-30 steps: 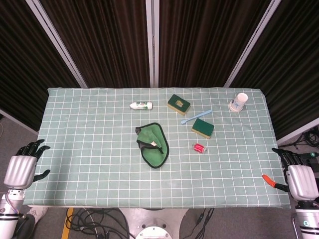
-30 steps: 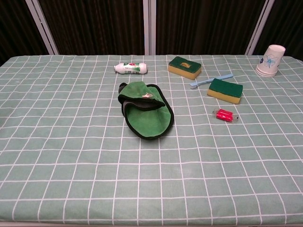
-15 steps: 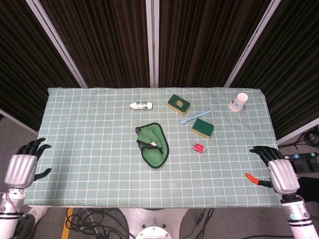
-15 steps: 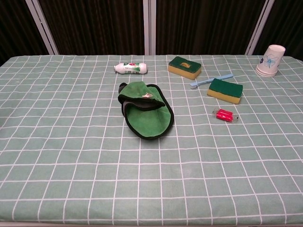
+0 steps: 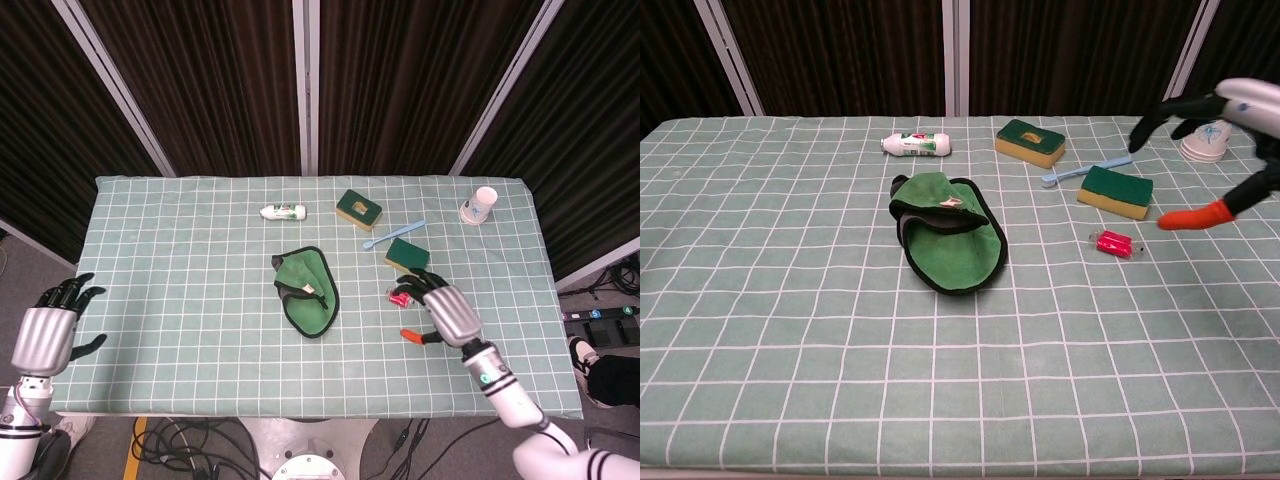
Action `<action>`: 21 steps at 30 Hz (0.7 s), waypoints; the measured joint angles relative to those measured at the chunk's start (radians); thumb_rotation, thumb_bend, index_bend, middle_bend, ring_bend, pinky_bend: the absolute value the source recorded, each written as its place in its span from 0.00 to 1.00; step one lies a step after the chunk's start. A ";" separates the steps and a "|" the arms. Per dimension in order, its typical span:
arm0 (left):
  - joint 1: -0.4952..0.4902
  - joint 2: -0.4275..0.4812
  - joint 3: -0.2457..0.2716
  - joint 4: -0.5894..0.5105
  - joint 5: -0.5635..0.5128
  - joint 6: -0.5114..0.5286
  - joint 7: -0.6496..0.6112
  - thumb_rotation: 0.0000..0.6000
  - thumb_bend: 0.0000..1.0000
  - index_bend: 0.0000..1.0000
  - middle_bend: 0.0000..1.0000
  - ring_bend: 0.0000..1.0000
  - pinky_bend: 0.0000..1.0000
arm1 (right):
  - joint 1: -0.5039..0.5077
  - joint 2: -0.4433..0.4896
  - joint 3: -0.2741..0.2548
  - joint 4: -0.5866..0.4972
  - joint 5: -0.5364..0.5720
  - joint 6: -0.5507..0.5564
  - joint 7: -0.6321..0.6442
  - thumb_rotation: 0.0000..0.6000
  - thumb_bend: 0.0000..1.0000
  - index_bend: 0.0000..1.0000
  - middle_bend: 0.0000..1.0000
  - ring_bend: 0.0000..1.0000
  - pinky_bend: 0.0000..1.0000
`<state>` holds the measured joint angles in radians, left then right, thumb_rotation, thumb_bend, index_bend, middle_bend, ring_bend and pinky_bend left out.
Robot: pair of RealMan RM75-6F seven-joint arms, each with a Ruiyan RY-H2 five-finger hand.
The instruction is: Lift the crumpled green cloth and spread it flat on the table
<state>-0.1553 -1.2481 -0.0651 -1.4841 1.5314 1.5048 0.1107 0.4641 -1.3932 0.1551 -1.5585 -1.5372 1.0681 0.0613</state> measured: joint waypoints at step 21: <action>0.003 0.006 0.002 0.032 -0.027 -0.023 -0.042 1.00 0.07 0.34 0.28 0.23 0.31 | 0.357 -0.495 0.137 0.492 0.193 -0.235 -0.062 1.00 0.09 0.42 0.22 0.10 0.21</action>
<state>-0.1525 -1.2426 -0.0636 -1.4517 1.5041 1.4818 0.0689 0.8215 -1.8885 0.2922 -1.0665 -1.3446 0.8333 -0.0011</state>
